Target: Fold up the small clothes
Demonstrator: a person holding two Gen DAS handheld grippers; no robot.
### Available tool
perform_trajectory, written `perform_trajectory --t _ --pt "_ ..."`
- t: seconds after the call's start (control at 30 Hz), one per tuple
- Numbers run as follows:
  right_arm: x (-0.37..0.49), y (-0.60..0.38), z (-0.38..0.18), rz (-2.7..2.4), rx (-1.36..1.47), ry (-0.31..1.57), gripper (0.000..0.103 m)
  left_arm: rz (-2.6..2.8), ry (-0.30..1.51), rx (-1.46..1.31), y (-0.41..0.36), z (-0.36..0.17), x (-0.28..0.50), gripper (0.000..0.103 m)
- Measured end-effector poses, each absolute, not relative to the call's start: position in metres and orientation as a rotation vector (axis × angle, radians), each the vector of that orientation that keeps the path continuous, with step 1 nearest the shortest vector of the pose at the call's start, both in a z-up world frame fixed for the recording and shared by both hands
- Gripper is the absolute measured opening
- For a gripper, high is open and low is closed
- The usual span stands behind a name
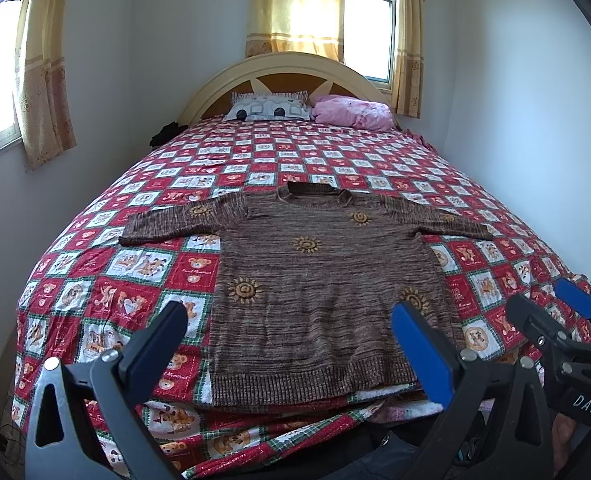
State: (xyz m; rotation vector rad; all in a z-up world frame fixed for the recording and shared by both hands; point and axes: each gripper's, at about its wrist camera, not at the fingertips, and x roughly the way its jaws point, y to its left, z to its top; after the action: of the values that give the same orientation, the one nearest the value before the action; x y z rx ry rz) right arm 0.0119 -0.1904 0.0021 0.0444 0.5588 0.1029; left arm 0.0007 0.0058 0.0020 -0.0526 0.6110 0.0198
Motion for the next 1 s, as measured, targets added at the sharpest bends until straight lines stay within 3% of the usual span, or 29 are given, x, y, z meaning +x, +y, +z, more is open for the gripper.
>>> perform_trajectory --t 1.0 --pt "0.0168 -0.1891 -0.0031 0.108 0.036 0.555 0.102 0.028 0.616 -0.054 0.0119 -0.0011 0.0045 0.103"
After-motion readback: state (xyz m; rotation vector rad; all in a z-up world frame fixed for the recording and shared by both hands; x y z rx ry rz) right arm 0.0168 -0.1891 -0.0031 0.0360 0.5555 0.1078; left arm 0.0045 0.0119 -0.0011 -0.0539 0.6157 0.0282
